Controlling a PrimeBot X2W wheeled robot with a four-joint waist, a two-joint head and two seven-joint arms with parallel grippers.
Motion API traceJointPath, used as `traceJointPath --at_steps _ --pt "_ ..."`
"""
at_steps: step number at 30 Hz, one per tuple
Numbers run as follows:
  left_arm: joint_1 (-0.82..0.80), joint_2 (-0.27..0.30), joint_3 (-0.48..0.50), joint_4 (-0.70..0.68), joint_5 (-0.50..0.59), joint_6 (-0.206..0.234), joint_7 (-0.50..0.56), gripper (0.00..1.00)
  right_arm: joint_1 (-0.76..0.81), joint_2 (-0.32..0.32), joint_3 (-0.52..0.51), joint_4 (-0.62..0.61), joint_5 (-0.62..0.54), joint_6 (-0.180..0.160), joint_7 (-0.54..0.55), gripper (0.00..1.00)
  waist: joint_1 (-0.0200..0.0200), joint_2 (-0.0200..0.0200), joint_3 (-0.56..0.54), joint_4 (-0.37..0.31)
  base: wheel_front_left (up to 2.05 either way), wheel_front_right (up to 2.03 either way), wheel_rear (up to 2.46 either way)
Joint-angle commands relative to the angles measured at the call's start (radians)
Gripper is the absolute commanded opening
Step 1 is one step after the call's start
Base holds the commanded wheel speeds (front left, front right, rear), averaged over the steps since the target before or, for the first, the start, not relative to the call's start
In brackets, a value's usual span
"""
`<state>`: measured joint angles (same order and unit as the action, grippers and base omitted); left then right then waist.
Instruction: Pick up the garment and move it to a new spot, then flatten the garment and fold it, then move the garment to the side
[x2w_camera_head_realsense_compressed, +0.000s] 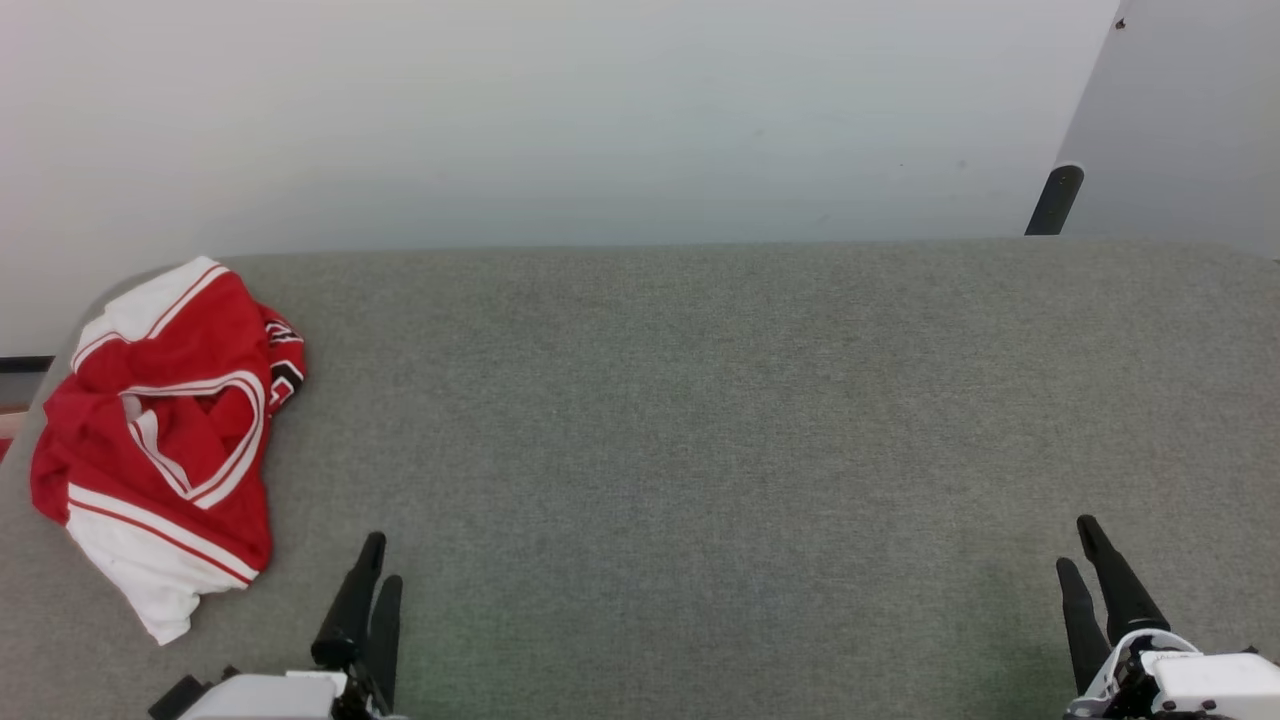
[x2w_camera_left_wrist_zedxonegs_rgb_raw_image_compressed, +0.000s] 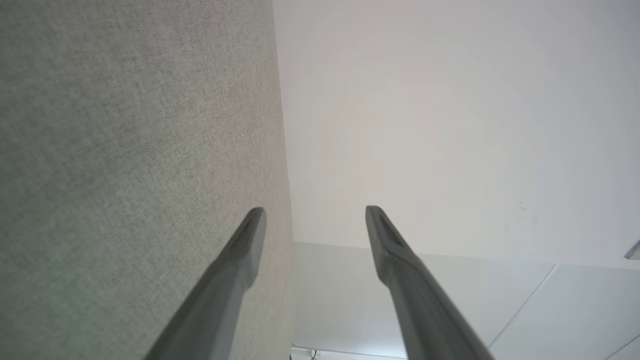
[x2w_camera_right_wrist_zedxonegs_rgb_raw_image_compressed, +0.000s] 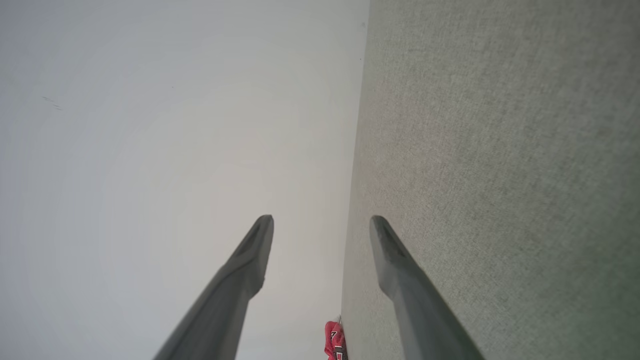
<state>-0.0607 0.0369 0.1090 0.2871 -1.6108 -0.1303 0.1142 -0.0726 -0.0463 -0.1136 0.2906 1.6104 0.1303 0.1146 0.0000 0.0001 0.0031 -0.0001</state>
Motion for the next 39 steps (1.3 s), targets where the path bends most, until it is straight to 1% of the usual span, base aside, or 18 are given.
traceJointPath --at_steps 1,15,23,28,31,39 --pt "-0.007 0.002 -0.003 -0.014 0.001 0.0 -0.004 1.0 -0.009 -0.001 0.008 -0.01 -0.004 0.0 -0.007 1.0 0.0 -0.0001 0.0 0.0 0.0 0.0 0.0" --pt "0.006 0.013 -0.046 -0.076 0.031 0.0 -0.045 1.0 -0.025 -0.005 0.083 -0.026 -0.06 0.0 -0.075 1.0 0.0 -0.0001 -0.001 0.0 0.0 0.0 0.0" --pt "0.012 0.036 -0.074 -0.096 0.084 0.0 -0.085 1.0 -0.035 -0.012 0.116 -0.025 -0.138 0.0 -0.111 1.0 0.0 -0.0001 -0.003 0.0 0.0 0.0 0.0" --pt "0.014 0.054 -0.096 -0.097 0.136 0.0 -0.114 1.0 -0.039 -0.013 0.126 -0.025 -0.213 0.0 -0.132 1.0 0.0 -0.0001 -0.004 0.0 0.0 0.0 0.0" --pt "0.013 0.067 -0.108 -0.093 0.185 0.0 -0.133 1.0 -0.042 -0.013 0.131 -0.026 -0.274 0.0 -0.143 1.0 0.0 -0.0001 -0.004 0.001 0.0 0.0 0.0" --pt "0.01 0.078 -0.129 -0.09 0.336 0.013 -0.171 1.0 -0.046 -0.009 0.139 -0.03 -0.486 0.0 -0.173 1.0 0.0 -0.0001 -0.005 0.002 0.0 0.0 0.0"
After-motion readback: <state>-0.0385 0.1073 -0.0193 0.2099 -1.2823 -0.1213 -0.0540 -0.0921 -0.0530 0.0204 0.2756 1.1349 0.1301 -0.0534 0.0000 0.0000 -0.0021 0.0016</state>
